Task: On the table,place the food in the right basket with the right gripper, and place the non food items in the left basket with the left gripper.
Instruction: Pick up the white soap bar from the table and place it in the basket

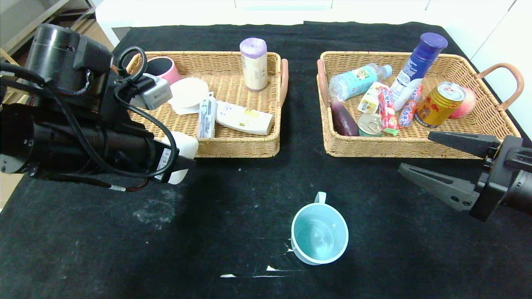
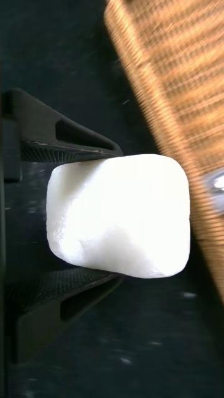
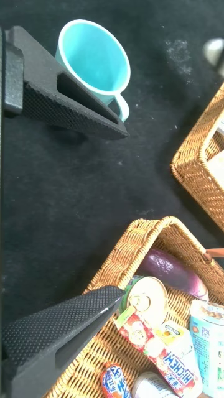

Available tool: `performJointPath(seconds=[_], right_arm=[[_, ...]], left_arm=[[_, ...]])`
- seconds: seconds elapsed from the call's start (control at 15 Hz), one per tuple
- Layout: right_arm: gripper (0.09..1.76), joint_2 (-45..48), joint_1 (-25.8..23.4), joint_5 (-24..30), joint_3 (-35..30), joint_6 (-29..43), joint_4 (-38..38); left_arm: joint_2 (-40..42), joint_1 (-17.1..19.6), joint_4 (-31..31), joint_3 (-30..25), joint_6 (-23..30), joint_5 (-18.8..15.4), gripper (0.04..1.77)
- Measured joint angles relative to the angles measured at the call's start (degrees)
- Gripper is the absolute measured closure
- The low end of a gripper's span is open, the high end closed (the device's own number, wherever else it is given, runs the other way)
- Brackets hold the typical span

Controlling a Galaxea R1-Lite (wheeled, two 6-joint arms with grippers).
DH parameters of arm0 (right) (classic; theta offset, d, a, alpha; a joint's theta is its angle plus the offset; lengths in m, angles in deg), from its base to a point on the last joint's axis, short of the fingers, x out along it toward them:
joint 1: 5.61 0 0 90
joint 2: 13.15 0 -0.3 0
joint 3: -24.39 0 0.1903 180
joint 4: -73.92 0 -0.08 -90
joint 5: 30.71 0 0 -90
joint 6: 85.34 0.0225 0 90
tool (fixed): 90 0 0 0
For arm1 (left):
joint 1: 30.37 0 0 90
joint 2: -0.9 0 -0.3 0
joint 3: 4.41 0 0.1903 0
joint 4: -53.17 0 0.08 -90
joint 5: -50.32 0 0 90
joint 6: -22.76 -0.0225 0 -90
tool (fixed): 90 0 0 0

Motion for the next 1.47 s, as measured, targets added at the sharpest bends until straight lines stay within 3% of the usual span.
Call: performJointPath(seconds=[0.8, 1.2, 1.47], right_arm=[[0.14, -0.1, -0.1, 0.0, 0.1, 0.1, 0.0], [0.14, -0.1, -0.1, 0.0, 0.1, 0.1, 0.0], [0.14, -0.1, -0.1, 0.0, 0.1, 0.1, 0.0]], left_arm=[[-6.7, 0.4, 27.9, 1.8, -0.8, -0.7, 0.80], [-11.2, 0.4, 35.4, 2.3, -1.5, -0.6, 0.80], [-13.1, 0.4, 37.1, 2.4, -1.9, -0.6, 0.80]])
